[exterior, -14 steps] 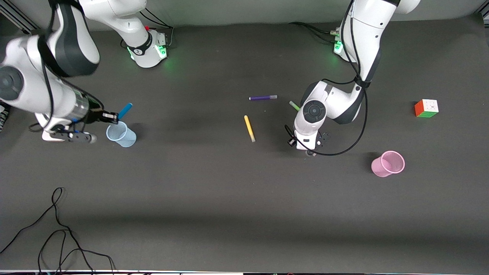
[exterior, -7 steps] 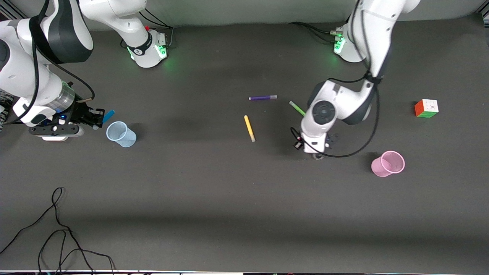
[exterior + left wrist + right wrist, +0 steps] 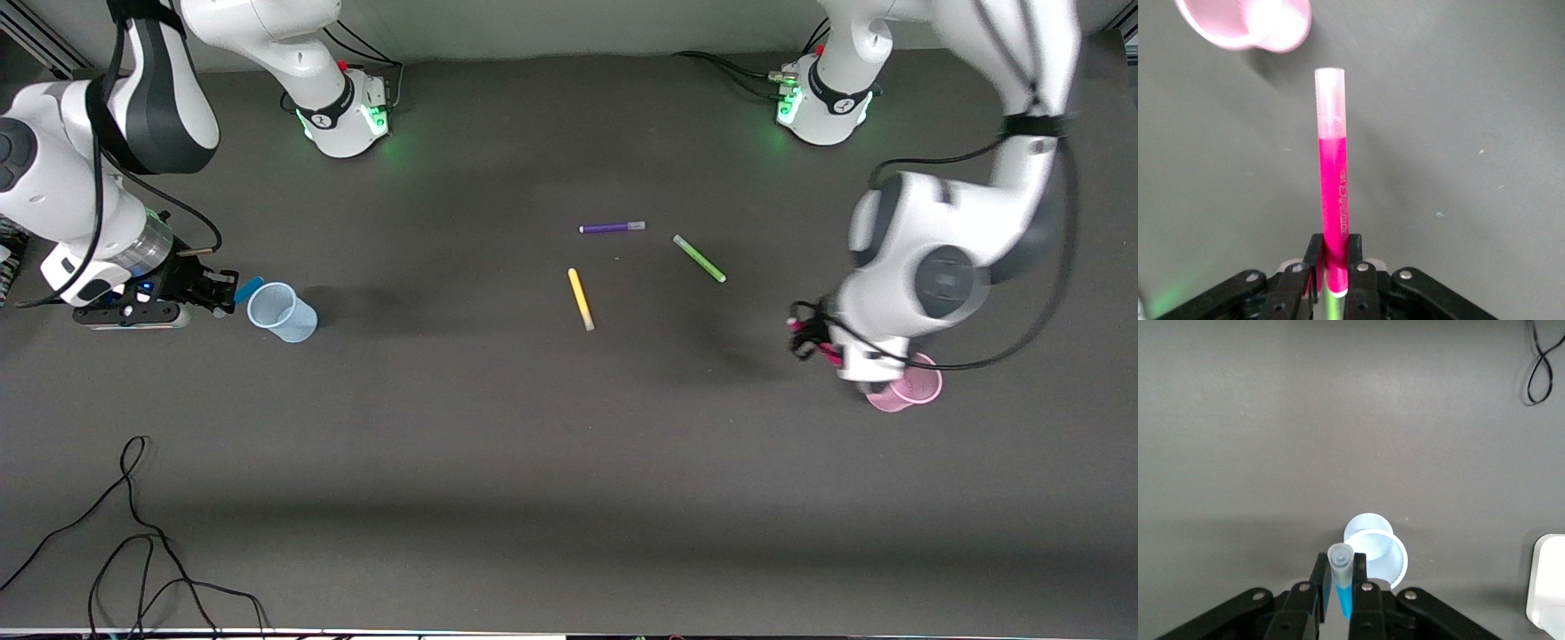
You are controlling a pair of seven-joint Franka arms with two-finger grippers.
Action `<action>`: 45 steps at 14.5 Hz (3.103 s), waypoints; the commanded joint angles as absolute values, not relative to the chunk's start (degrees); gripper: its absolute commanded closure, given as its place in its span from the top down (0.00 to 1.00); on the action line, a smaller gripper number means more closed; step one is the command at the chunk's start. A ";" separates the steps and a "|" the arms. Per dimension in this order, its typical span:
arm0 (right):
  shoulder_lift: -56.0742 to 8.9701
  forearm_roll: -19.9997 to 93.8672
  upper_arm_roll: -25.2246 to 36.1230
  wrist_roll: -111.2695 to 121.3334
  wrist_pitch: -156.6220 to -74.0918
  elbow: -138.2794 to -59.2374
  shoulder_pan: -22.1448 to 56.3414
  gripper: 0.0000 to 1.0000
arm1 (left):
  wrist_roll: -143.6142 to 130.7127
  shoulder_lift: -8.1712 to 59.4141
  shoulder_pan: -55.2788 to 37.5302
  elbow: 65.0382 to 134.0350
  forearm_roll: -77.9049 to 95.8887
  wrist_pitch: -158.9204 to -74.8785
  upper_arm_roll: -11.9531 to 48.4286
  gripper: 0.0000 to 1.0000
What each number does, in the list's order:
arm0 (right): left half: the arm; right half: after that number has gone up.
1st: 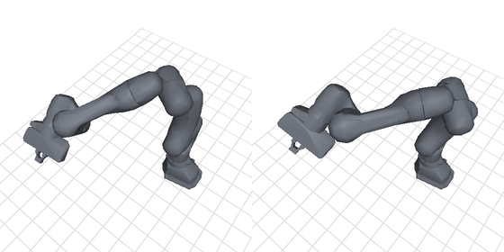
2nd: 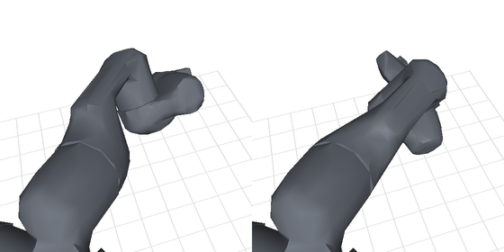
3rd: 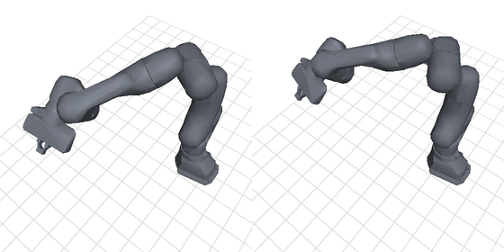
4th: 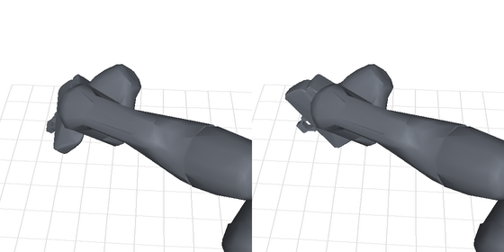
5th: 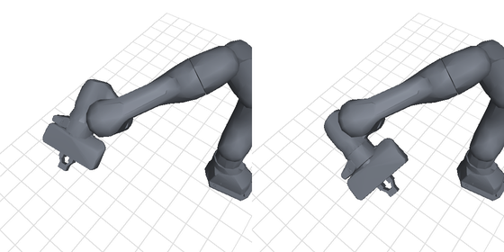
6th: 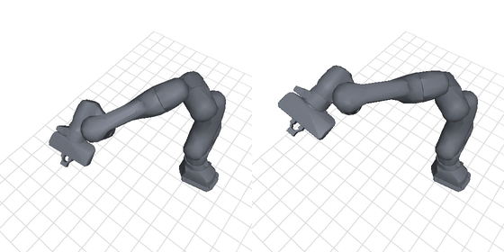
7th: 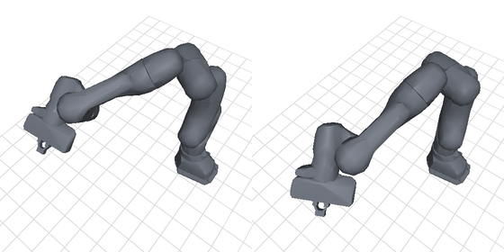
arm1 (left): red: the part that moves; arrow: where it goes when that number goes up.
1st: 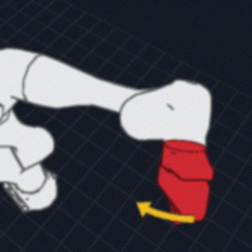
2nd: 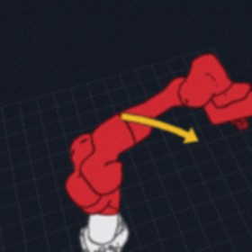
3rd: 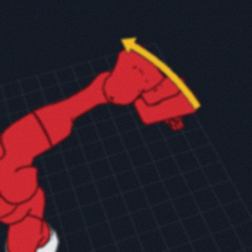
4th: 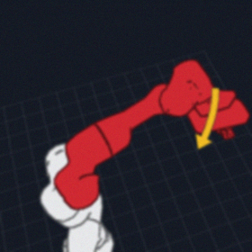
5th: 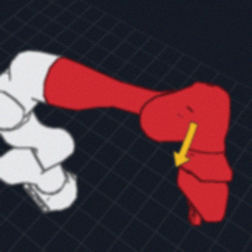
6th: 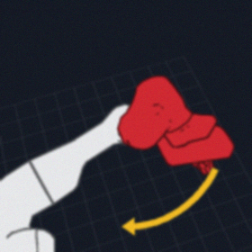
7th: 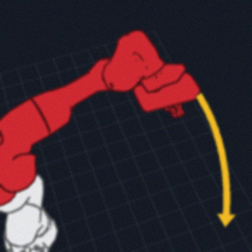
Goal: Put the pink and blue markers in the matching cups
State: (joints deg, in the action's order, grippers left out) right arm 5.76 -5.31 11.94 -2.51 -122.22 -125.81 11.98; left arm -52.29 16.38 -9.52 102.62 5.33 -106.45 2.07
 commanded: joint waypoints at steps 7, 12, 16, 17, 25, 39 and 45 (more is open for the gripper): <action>6.95 -6.50 15.56 0.97 -143.07 -141.32 12.30 0.00 | -14.62 19.33 4.74 91.68 5.98 -87.11 2.46 0.10; 6.59 -6.59 15.82 1.05 -144.93 -143.17 12.22 0.00 | -5.20 24.78 4.48 87.98 -0.25 -82.62 2.55 0.10; 6.07 -8.52 17.66 1.05 -149.59 -145.72 12.30 0.00 | -1.14 31.27 4.40 84.82 -3.68 -82.09 2.55 0.10; 5.72 -8.53 17.75 1.05 -149.59 -145.72 12.30 0.00 | -0.79 33.03 4.39 83.60 -3.78 -81.48 2.64 0.10; 3.96 -8.61 18.02 1.05 -151.43 -145.72 12.30 0.10 | 1.31 40.43 4.13 77.17 -4.40 -78.84 2.64 0.12; 6.94 -8.44 17.84 0.09 -143.89 -142.13 12.22 1.00 | 4.39 25.60 5.10 76.81 -3.60 -78.04 2.64 1.00; 9.76 -8.09 15.91 0.53 -126.70 -130.82 12.39 1.00 | 4.39 10.75 5.01 89.79 -3.52 -86.81 2.64 1.00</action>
State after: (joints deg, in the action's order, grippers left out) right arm 8.99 -7.34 16.90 0.33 -134.31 -136.55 12.14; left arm 3.52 18.08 4.97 79.94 -3.54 -81.23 2.75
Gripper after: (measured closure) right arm 0.000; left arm 0.000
